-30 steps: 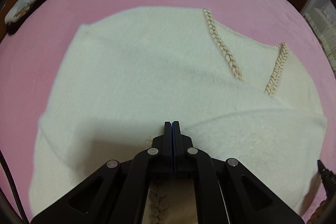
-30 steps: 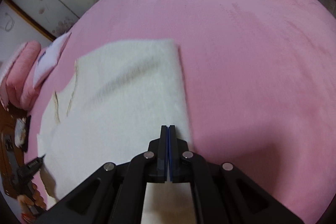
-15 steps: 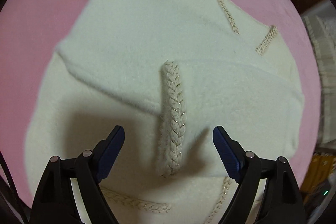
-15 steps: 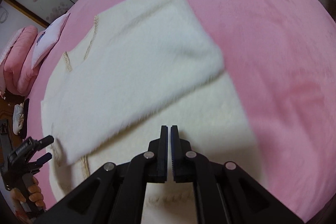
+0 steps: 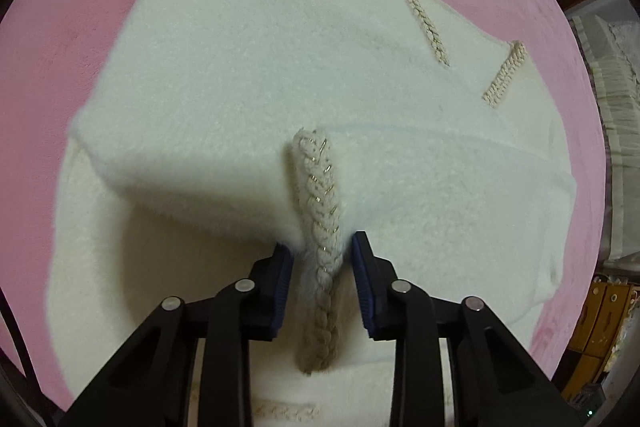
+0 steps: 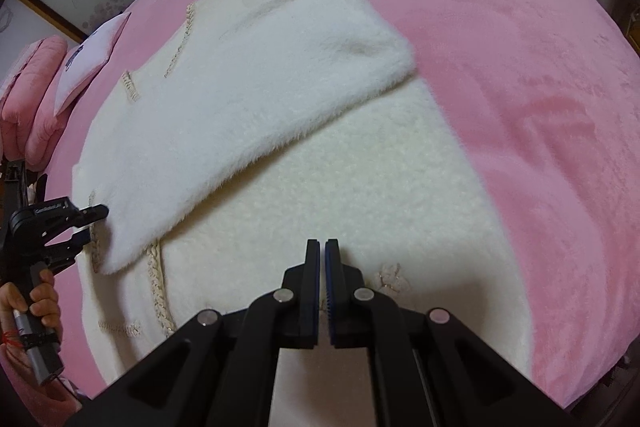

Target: Fold large clothes

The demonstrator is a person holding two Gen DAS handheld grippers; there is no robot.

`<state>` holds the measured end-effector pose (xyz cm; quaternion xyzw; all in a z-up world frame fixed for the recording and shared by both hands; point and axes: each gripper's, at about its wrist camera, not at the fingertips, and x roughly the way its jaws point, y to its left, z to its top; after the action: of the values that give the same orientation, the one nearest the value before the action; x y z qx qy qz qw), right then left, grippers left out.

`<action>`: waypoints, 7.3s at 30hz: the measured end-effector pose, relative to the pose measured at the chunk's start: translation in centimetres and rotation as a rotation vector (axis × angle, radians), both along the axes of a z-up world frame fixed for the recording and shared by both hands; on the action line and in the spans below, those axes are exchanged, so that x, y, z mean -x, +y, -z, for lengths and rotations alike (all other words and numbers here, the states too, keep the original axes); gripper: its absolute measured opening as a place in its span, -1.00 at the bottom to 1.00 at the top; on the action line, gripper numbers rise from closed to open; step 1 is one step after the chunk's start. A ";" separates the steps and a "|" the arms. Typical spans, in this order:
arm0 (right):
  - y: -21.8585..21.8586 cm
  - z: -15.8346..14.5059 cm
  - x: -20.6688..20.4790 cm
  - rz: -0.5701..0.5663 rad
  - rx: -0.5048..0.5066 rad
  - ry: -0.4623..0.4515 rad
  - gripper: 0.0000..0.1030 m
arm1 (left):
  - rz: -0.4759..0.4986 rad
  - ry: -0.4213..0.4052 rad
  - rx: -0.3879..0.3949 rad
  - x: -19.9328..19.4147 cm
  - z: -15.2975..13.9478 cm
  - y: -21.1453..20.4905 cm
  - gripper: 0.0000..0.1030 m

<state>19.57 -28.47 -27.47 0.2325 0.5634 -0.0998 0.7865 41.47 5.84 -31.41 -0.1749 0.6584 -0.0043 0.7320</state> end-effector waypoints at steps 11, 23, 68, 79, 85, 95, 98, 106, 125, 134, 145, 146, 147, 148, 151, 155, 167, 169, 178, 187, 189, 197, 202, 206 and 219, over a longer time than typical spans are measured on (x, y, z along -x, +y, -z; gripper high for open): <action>4.6 0.8 -0.3 -0.121 0.070 0.009 -0.96 | 0.130 -0.051 -0.005 2.2 -0.6 -1.0 -0.81; 4.9 -1.7 0.6 -0.164 0.033 -0.043 -0.96 | 0.203 -0.481 -0.118 -2.0 -8.5 -3.4 -0.84; 6.4 -12.9 15.3 -0.276 -0.042 -0.164 0.57 | 0.271 -0.239 -0.330 29.4 -16.5 -8.0 0.65; 4.6 -4.9 18.7 -0.138 -0.120 -0.013 0.57 | 0.130 -0.073 -0.367 32.5 -9.0 -3.8 0.65; 2.7 -0.6 21.5 -0.019 -0.185 0.046 0.57 | -0.030 0.029 -0.305 35.1 -4.5 -0.7 0.65; -2.4 5.0 27.0 0.325 -0.383 0.077 0.57 | -0.167 0.115 -0.240 38.7 -0.5 2.9 0.65; -4.5 4.6 27.2 0.389 -0.359 0.032 0.57 | -0.227 0.110 -0.197 39.3 -0.4 4.0 0.65; -6.6 3.2 23.4 0.384 -0.243 -0.028 0.50 | -0.358 0.086 -0.157 39.9 0.0 7.3 0.65; -4.6 -5.1 19.0 0.343 -0.464 -0.402 -0.66 | -0.481 -0.114 -0.333 37.2 1.8 12.2 0.59; -3.8 -8.1 16.2 0.238 -0.452 -0.421 -0.66 | -0.571 -0.108 -0.180 36.5 0.8 12.6 -0.46; -4.9 -10.1 13.2 0.142 -0.577 -0.484 -0.66 | -0.500 -0.380 -0.043 31.7 -8.7 8.9 -0.66; -5.0 -10.3 12.7 0.135 -0.579 -0.495 -0.66 | -0.485 -0.411 -0.012 30.9 -9.7 8.6 -0.66; -5.1 -10.5 12.4 0.131 -0.580 -0.505 -0.66 | -0.465 -0.447 0.009 30.2 -10.8 8.2 -0.66; -5.3 -10.8 11.8 0.129 -0.583 -0.520 -0.67 | -0.445 -0.479 0.013 29.4 -11.9 7.6 -0.67; -5.7 -11.5 10.3 0.135 -0.589 -0.568 -0.67 | -0.394 -0.583 0.025 26.4 -14.9 6.7 -0.67; -6.2 -12.8 7.7 0.152 -0.554 -0.629 -0.68 | -0.382 -0.643 0.069 21.4 -17.6 7.5 -0.68; -7.2 -16.3 -1.7 0.341 -0.400 -0.729 -0.69 | -0.420 -0.644 0.133 5.0 -20.2 12.2 -0.69; -7.2 -16.0 -2.9 0.378 -0.384 -0.758 -0.69 | -0.410 -0.641 0.120 2.0 -19.9 12.6 -0.69; -8.3 -13.0 -11.5 0.336 -0.257 -0.724 -0.69 | -0.380 -0.583 -0.002 -8.3 -16.1 11.8 -0.68; -8.5 -8.6 -18.5 0.301 -0.093 -0.536 -0.60 | -0.312 -0.463 -0.170 -16.0 -11.1 8.9 -0.14; -8.0 -8.0 -19.2 0.285 -0.044 -0.502 -0.45 | -0.261 -0.477 -0.190 -16.7 -11.0 8.4 0.26; -6.1 -6.7 -20.2 0.203 -0.074 -0.445 0.45 | -0.055 -0.428 -0.221 -14.9 -10.6 3.7 0.55; -1.6 -4.4 -19.8 0.028 -0.146 -0.358 0.42 | 0.024 -0.301 -0.106 -12.0 -7.2 0.3 0.55; 3.3 -1.9 -17.9 -0.138 -0.128 -0.259 -0.25 | 0.090 -0.180 0.000 -8.4 -4.1 -2.3 0.55; 9.3 1.9 -11.1 -0.423 -0.322 -0.172 -0.95 | 0.234 -0.141 0.070 -0.8 -2.0 -4.1 -0.56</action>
<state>30.67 -19.16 -29.40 0.2396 0.5393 0.1774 0.7876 42.26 1.78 -29.39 -0.1215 0.6207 -0.1248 0.7645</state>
